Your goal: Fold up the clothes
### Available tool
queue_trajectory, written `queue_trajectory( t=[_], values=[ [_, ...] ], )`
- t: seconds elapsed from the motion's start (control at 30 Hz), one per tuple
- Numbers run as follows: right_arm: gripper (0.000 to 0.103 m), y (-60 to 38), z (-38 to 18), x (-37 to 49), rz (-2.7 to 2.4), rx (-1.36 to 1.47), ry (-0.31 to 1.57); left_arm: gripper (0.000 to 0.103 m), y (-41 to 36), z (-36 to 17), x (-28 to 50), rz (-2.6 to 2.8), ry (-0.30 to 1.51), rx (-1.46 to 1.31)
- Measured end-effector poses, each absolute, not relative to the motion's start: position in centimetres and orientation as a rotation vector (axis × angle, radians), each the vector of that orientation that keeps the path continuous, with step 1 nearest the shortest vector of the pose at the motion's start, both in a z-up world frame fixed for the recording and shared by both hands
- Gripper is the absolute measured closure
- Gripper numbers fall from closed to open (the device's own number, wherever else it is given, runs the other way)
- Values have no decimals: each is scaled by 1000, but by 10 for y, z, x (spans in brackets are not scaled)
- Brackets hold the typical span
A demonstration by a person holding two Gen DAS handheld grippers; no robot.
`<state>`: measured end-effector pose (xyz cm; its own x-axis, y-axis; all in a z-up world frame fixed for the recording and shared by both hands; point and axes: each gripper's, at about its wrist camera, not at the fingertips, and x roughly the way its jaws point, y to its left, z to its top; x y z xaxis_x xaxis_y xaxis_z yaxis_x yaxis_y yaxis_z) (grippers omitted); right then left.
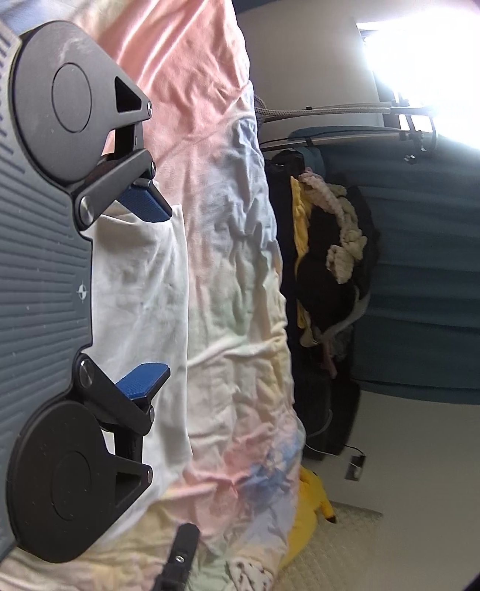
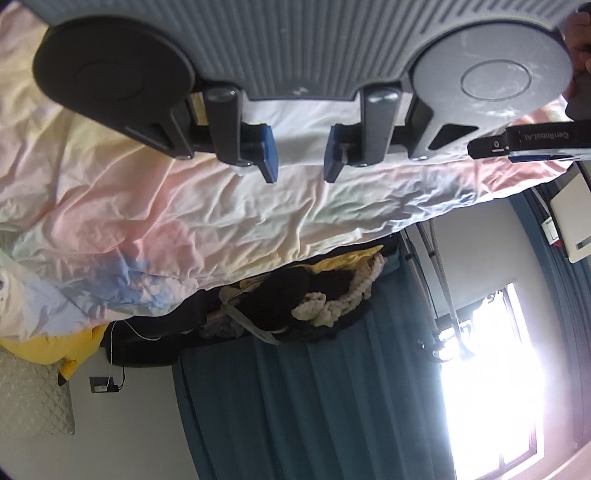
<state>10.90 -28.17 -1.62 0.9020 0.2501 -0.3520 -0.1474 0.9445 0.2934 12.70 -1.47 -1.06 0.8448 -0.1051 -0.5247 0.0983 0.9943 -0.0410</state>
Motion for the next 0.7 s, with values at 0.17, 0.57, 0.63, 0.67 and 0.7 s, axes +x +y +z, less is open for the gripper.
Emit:
queue_trajectory(
  t=[0.17, 0.57, 0.63, 0.67, 0.7],
  values=[
    [71, -280, -12, 71, 205, 273, 371, 14, -10, -1, 86, -139, 500, 22],
    [56, -249, -14, -12, 224, 236, 294, 11, 2, -3, 16, -167, 497, -93],
    [53, -243, -19, -18, 239, 251, 304, 10, 4, -6, 14, -191, 522, -140],
    [50, -239, -22, -19, 248, 256, 314, 10, 5, -8, 14, -206, 536, -166],
    [48, -236, -25, -20, 255, 260, 323, 10, 6, -11, 15, -219, 553, -196]
  ],
)
